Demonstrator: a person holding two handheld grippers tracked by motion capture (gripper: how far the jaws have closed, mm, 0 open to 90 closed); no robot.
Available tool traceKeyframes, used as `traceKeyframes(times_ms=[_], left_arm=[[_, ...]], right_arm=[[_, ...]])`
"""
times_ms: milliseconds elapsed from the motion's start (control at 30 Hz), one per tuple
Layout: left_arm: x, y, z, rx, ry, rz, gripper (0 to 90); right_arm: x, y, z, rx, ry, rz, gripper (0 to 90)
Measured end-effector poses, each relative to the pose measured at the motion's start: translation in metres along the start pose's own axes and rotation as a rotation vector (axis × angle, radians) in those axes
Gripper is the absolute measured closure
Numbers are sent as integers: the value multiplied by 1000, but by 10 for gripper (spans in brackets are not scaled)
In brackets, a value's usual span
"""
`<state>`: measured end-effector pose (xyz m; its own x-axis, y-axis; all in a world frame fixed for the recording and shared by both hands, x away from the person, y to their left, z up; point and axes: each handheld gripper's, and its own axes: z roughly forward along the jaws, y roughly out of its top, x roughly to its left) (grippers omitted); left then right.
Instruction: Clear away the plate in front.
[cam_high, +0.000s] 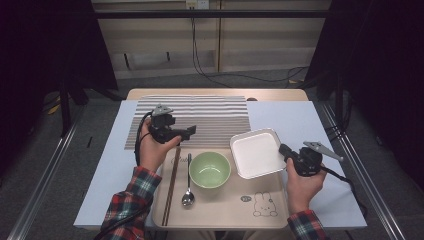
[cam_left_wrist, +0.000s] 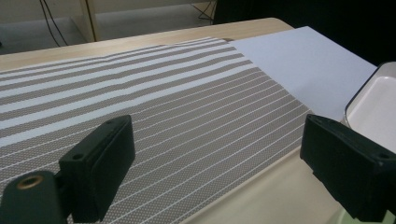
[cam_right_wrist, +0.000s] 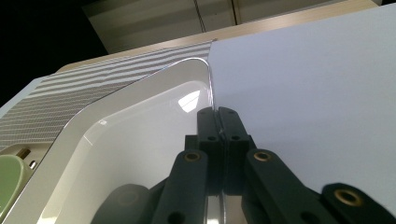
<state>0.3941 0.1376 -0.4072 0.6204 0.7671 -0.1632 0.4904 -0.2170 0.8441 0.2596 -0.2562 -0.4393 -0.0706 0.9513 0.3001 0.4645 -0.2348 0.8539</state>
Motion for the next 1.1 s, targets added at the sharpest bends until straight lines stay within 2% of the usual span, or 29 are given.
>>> traceKeyframes(times_ms=[200,233,267,300,333,400,433,533,700,1100], left_arm=[[3,-9,-3,-11,15,-22,99],[4,-11,-3,-23,14,-42,99],[4,-13,-3,-23,21,-43,99],[5,-14,-4,-7,27,-23,100],[5,-16,-3,-20,25,-44,103],[7,-19,-4,-3,23,-27,104],[7,-20,-4,-15,25,-45,106],[9,-22,-5,-12,30,-49,106],[8,-21,-7,-19,39,-43,107],[9,-21,-10,-30,50,-48,113]], right_arm=[[3,-7,-2,10,-23,1,896],[4,-8,-2,11,-25,2,896],[4,-9,-2,13,-37,-1,896],[5,-10,-3,13,-42,-2,896],[4,-11,-3,15,-43,-9,896],[6,-14,-3,20,-55,-14,896],[6,-15,-4,19,-59,-10,896],[8,-20,-6,26,-75,-10,896],[11,-27,-7,26,-85,0,896],[14,-37,-12,23,-113,-24,895]])
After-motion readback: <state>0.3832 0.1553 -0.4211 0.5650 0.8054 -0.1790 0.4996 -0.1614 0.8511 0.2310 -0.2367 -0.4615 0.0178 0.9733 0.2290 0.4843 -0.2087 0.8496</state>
